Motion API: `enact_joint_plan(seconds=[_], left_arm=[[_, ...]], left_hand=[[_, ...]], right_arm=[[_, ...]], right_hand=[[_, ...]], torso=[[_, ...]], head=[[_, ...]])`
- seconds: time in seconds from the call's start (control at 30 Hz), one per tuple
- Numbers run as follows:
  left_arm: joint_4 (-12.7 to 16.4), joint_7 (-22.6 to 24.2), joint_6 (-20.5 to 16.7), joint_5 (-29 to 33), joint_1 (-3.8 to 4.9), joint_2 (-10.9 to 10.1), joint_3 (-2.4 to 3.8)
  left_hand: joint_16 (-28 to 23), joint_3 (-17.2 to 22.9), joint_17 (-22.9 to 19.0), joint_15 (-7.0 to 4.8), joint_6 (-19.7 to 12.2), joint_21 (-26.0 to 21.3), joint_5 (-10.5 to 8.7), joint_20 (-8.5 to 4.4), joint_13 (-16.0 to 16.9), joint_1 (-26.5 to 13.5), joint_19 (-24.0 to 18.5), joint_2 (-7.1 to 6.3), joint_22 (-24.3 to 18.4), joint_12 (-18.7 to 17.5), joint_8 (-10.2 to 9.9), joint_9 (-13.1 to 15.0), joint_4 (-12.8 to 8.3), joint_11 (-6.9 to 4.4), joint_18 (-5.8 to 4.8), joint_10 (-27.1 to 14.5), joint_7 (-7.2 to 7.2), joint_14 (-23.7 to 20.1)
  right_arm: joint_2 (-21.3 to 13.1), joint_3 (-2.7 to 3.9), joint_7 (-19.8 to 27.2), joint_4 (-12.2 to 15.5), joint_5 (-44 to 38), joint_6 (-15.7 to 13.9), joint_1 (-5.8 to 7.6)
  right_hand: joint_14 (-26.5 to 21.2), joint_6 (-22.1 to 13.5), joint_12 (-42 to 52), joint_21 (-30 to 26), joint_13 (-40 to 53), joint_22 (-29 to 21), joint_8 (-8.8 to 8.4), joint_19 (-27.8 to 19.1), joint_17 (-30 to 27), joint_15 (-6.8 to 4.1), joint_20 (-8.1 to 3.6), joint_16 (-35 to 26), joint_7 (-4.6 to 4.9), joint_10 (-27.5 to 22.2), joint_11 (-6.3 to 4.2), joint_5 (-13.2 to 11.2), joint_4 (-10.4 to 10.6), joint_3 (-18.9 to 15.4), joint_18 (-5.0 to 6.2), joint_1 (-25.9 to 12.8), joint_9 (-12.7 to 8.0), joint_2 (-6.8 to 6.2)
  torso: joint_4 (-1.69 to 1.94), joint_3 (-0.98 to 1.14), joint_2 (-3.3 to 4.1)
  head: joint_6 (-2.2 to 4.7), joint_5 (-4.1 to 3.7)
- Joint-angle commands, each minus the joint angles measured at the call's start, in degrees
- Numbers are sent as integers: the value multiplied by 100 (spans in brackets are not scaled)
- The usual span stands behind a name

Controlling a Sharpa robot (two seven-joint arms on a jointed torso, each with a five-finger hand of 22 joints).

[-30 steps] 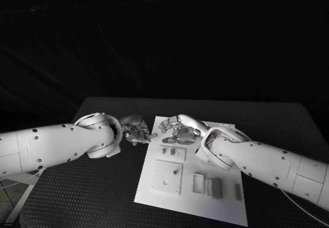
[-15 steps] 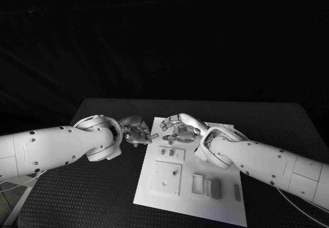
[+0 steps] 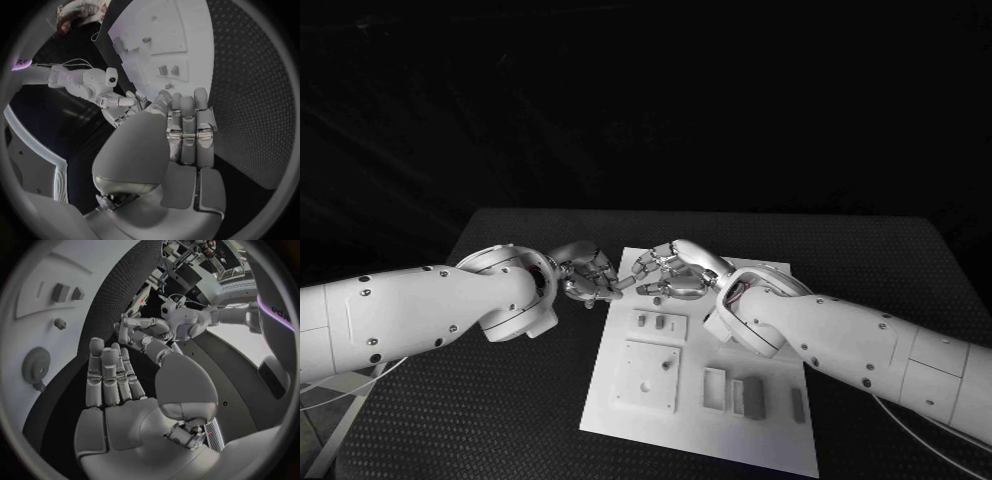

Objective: Assemble the parts on the task board

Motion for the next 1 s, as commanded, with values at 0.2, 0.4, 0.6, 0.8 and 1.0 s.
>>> enact_joint_plan(seconds=[0.2, 0.4, 0.6, 0.8, 1.0], left_arm=[[42, 203, -132, 207, 11, 19, 2], [61, 211, -101, 230, 11, 28, 2], [67, 209, -105, 235, 11, 29, 2], [75, 214, -97, 241, 11, 33, 2], [72, 232, -108, 250, 11, 25, 2]], left_hand=[[17, 361, -1, -24, 90, 30, 17, -20, 7, 11, 21, 41, 8, 24, 106, 108, -330, 8, 82, 49, -37, 32], [18, 365, -1, -25, 90, 30, 17, -20, 7, 11, 23, 40, 9, 24, 106, 109, -330, 7, 82, 50, -37, 34], [18, 368, -1, -25, 89, 30, 17, -21, 6, 11, 24, 39, 9, 23, 107, 109, -331, 7, 82, 51, -37, 35], [19, 371, -1, -26, 89, 30, 17, -21, 7, 10, 25, 39, 10, 23, 107, 110, -332, 6, 82, 52, -37, 37], [20, 374, -1, -27, 88, 30, 17, -22, 6, 10, 26, 39, 10, 23, 107, 111, -332, 5, 81, 53, -36, 39]], right_arm=[[42, 1, 60, -54, 111, 181, -21], [71, 1, 71, -59, 152, 136, -25], [82, 1, 76, -61, 167, 135, -26], [96, 2, 51, -55, 152, 111, -28], [105, 2, 15, -71, 86, 100, -40]], right_hand=[[10, 85, 48, 3, -28, 106, 53, 35, -18, -59, -33, 40, -5, 117, -28, 24, 4, -22, 86, -4, -7, 60], [26, 111, 56, 8, -51, 105, 64, 55, -28, -71, -38, 47, -8, 160, -41, 27, 7, -10, 86, -13, -19, 125], [39, 113, 62, 10, -77, 104, 61, 71, -40, -83, -46, 53, -8, 200, -52, 30, 5, 27, 86, -5, -37, 237], [80, 135, 118, 29, -86, 109, 70, 105, -50, -127, -68, 73, -10, 342, -99, 30, -1, 78, 86, 48, -54, 305], [132, 313, 236, 44, -36, 108, 157, 144, -75, -225, -84, 77, -16, 601, -199, 38, 4, 284, 86, 194, -45, 307]], torso=[[6, 0, 3], [4, -4, 2], [5, -5, 1], [6, -5, 4], [4, -5, 2]], head=[[-10, -1], [-12, -3], [-9, -7], [-13, -8], [-18, -4]])
